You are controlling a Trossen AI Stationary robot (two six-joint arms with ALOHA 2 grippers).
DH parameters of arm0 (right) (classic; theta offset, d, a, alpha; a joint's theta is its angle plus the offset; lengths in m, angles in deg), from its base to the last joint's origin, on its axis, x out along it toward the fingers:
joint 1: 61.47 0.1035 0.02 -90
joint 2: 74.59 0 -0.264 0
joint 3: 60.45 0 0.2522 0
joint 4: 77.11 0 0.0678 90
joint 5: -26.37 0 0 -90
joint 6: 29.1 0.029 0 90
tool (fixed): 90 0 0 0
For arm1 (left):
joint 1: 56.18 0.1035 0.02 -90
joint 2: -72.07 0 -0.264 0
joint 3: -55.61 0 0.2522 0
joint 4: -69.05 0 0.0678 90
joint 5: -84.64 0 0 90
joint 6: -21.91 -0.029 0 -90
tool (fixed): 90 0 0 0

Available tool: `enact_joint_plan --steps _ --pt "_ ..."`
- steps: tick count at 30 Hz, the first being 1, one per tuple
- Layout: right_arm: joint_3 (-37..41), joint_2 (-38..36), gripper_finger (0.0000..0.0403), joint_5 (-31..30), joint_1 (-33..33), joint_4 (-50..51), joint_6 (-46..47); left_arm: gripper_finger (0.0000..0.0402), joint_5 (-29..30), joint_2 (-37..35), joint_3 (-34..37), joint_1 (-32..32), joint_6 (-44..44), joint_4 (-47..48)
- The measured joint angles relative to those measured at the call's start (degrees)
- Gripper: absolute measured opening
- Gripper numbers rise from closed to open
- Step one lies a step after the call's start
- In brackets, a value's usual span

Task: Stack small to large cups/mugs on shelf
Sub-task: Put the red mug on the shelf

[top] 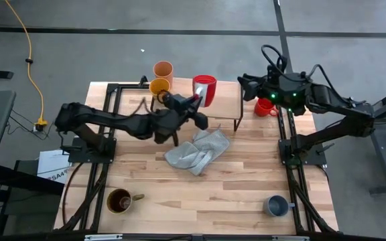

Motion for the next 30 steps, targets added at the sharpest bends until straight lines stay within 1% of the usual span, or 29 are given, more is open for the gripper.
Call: enact_joint_plan --steps 5,8,10,14,19,24,30 --pt "0.00 0.00 0.0189 0.20 0.00 0.51 -1.50 0.0042 6.10 2.20 3.54 0.03 4.85 -0.35" --pt "0.00 0.00 0.0189 0.19 -0.02 0.51 -2.78 0.0042 10.67 3.26 5.70 1.20 5.45 -2.38" --pt "0.00 0.00 0.0189 0.19 -0.02 0.51 -2.99 0.0042 11.73 4.01 6.67 2.70 5.00 -3.22" --pt "0.00 0.01 0.0189 0.19 -0.02 0.54 -5.00 0.0042 12.07 5.85 6.87 6.08 4.71 -3.48" --pt "0.01 0.02 0.0189 0.19 -0.02 0.55 -5.35 0.0042 10.07 8.09 6.87 9.76 4.71 -3.39" --pt "0.00 0.02 0.0189 0.19 -0.02 0.55 -5.35 0.0042 10.20 8.86 6.87 11.73 5.03 -3.48" --pt "0.02 0.02 0.0189 0.40 -0.02 0.55 -5.35 0.0042 10.23 8.89 6.87 12.46 4.77 -2.96"
